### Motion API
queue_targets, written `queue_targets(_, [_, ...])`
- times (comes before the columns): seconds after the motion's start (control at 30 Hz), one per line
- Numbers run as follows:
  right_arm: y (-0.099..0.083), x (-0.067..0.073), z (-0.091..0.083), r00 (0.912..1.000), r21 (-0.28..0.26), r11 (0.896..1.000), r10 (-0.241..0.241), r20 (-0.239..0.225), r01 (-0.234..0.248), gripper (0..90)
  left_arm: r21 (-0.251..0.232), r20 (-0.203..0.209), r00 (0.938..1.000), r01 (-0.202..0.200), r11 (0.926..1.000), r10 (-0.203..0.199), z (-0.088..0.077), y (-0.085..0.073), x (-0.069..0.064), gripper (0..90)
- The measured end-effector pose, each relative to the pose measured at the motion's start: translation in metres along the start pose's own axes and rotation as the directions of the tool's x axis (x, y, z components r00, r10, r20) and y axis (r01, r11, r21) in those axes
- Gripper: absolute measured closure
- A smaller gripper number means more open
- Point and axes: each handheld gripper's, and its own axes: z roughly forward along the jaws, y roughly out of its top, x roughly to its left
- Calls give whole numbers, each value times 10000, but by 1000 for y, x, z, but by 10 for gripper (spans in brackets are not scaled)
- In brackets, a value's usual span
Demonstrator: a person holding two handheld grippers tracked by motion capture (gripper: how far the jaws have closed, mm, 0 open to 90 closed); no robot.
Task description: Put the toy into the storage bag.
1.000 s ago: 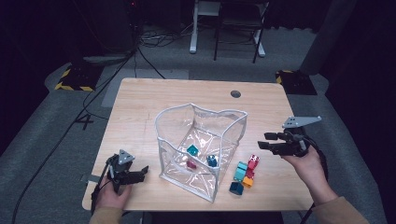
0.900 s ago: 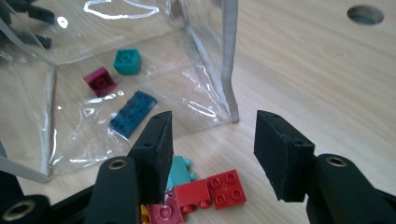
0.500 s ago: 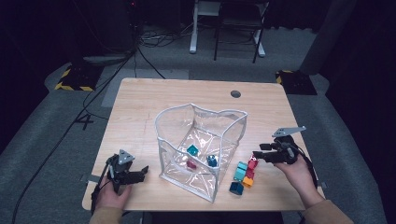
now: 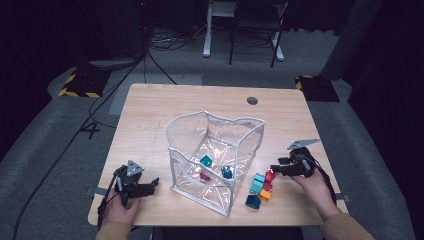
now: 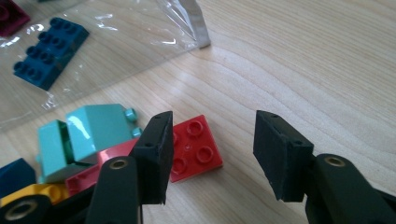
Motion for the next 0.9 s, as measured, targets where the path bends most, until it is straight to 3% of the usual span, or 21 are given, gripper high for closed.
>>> queue_targets(0.13, [-1, -6, 6, 9997, 213, 9998, 44, 250, -49, 493, -1, -3, 10000, -2, 10000, 2, 0, 0, 0, 179])
queue_targets(0.43, [-4, -18, 2, 9977, -23, 9991, 416, 535, -415, 496, 12, -6, 10000, -4, 10000, 4, 0, 0, 0, 179])
queue_targets(0.63, [-4, -5, -1, 10000, -125, 9999, -59, 64, 60, 491, 0, -2, 10000, 0, 10000, 0, 0, 0, 0, 179])
queue_targets(0.9, [-7, -5, 13, 9993, 397, 9988, -306, 226, 297, 505, 14, -5, 10000, -3, 10000, 3, 0, 0, 0, 179])
